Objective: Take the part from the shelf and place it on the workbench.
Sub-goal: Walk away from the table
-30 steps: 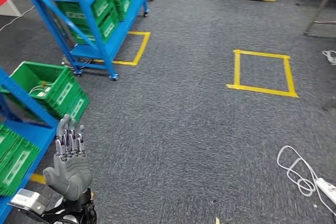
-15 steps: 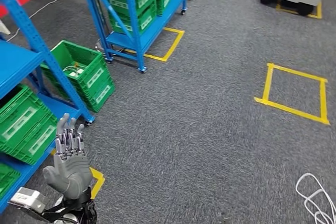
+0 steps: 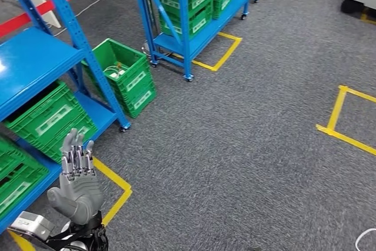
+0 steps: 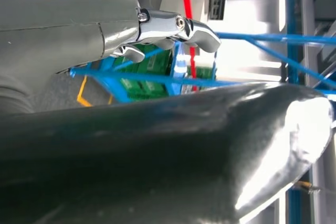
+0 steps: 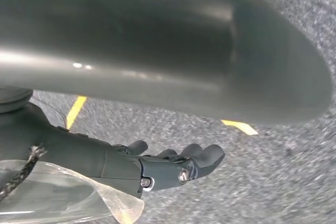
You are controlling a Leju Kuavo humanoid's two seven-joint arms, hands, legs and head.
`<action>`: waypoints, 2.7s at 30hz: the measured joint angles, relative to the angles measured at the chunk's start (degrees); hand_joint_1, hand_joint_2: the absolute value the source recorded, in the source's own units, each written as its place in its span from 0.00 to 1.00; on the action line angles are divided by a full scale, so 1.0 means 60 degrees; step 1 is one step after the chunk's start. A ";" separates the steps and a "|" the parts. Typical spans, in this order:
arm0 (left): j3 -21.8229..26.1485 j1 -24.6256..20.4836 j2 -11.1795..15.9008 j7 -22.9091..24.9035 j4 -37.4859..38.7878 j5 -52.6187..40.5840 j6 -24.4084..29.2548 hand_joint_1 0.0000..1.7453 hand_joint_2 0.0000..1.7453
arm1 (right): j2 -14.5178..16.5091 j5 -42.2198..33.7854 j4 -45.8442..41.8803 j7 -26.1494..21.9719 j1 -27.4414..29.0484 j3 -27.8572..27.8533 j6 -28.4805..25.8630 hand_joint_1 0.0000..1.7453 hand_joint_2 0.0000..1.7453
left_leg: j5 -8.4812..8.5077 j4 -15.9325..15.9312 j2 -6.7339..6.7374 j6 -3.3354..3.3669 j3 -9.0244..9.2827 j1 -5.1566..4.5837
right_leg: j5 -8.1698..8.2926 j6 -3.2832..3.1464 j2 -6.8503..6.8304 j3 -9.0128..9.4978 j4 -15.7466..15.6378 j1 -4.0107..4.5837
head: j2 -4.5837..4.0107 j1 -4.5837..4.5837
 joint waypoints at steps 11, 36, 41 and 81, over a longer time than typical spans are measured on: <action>0.0000 -0.0008 0.0016 0.0014 -0.0003 0.0050 0.0000 0.00 0.00 | 0.0004 0.0009 0.0000 0.0004 -0.0041 0.0000 0.0009 0.00 0.00 | 0.0610 -0.1215 0.0826 0.0436 0.0616 -0.0284 | -0.0244 0.0108 -0.1374 0.0235 -0.0049 0.0207 | 0.0000 -0.0022; -0.0003 0.0022 0.0019 0.0022 -0.0006 0.0066 0.0029 0.00 0.00 | -0.0003 0.0003 0.0000 0.0017 0.0003 0.0000 0.0036 0.00 0.00 | 0.0115 0.0765 0.0300 0.0033 -0.0367 0.0026 | -0.0135 -0.0042 -0.0795 0.0113 0.0010 0.0040 | 0.0000 -0.0009; -0.0003 0.0000 0.0013 0.0025 -0.0006 0.0066 0.0029 0.00 0.00 | 0.0004 0.0002 0.0001 0.0014 -0.0018 0.0000 0.0038 0.00 0.00 | 0.0653 -0.1161 0.1016 0.0358 0.0551 -0.0238 | -0.0306 0.0151 -0.1336 0.0295 -0.0032 0.0128 | 0.0000 -0.0011; 0.0531 0.0075 -0.0074 0.0378 0.0812 -0.0669 0.1377 0.00 0.00 | 0.0022 -0.0001 0.0000 0.0528 -0.0029 -0.0038 -0.0118 0.00 0.00 | 0.0709 -0.1601 0.0178 0.0484 0.0909 -0.0040 | -0.0816 0.0336 -0.0196 -0.1324 0.2274 0.0064 | 0.0000 0.0046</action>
